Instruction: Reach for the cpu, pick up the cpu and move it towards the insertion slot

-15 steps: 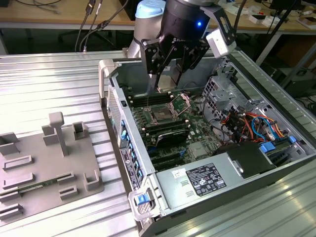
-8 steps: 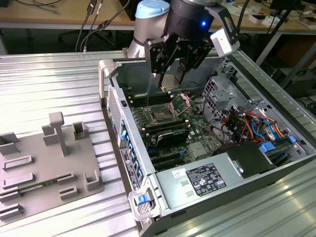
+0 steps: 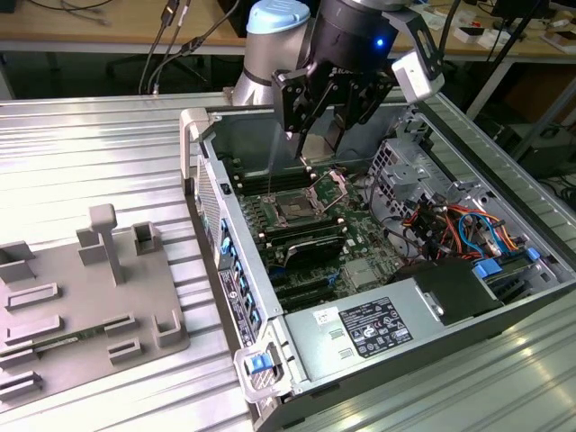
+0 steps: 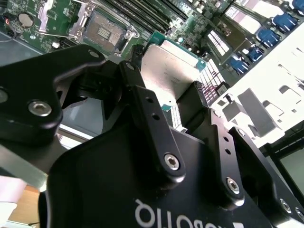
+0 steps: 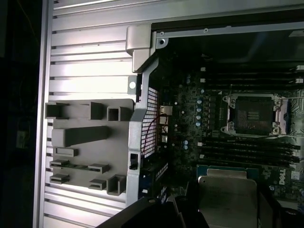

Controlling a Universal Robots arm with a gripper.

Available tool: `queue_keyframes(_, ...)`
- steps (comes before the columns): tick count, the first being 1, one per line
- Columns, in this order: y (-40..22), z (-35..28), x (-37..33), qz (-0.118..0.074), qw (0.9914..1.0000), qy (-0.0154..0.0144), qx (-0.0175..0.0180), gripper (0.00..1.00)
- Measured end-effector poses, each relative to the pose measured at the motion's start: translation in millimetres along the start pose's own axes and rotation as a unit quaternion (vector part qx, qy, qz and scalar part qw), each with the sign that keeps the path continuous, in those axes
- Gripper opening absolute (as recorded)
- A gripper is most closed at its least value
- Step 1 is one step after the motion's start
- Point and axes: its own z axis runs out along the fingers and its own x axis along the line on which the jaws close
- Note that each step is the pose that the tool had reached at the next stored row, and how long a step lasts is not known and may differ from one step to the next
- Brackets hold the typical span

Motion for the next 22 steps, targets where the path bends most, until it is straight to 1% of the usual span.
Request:
queue_keyframes(5,-0.4,-0.2,-6.6,0.000,1.00000,0.0000,0.0000,0.55)
queue_keyframes(8,-0.7,-0.3,-11.3,0.000,1.00000,0.0000,0.0000,0.55)
queue_keyframes(9,-0.9,-0.4,-13.8,0.000,1.00000,0.0000,0.0000,0.55)
queue_keyframes(11,-1.0,-0.5,-16.1,0.000,1.00000,0.0000,0.0000,0.55)
queue_keyframes(13,-1.3,-0.6,-20.8,0.000,1.00000,0.0000,0.0000,0.55)
queue_keyframes(16,-1.6,-0.7,-25.8,0.000,1.00000,0.0000,0.0000,0.55)
queue_keyframes(20,-1.9,-0.9,-30.3,0.000,1.00000,0.0000,0.0000,0.55)
queue_keyframes(22,-2.1,-1.0,-34.0,0.000,1.00000,0.0000,0.0000,0.55)
